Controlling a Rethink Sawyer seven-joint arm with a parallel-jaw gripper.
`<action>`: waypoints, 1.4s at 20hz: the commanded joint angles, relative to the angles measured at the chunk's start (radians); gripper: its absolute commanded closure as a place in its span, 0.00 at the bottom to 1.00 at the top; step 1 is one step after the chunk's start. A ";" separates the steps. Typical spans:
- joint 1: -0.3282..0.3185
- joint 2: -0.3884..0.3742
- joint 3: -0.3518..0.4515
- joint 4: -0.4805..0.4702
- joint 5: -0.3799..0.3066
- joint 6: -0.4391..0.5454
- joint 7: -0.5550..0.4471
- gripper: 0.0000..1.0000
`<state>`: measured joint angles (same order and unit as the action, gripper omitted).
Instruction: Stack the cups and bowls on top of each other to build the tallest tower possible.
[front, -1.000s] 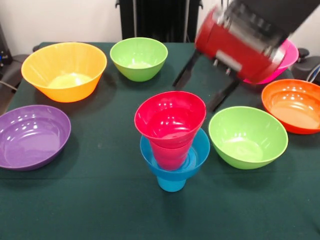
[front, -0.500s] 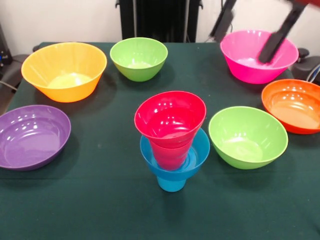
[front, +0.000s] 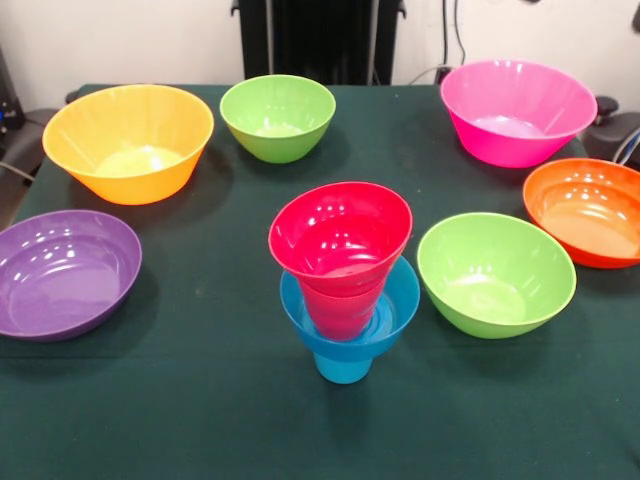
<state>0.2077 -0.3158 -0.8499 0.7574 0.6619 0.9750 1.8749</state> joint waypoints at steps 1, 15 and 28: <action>0.011 -0.036 0.167 0.055 -0.077 0.059 -0.033 0.00; 0.097 -0.300 0.316 0.604 -0.171 -0.329 -0.070 0.00; 0.061 -0.502 0.408 0.985 -0.271 -0.615 -0.028 0.00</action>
<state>0.3010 -0.7435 -0.6292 1.4801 0.5021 0.4250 1.8749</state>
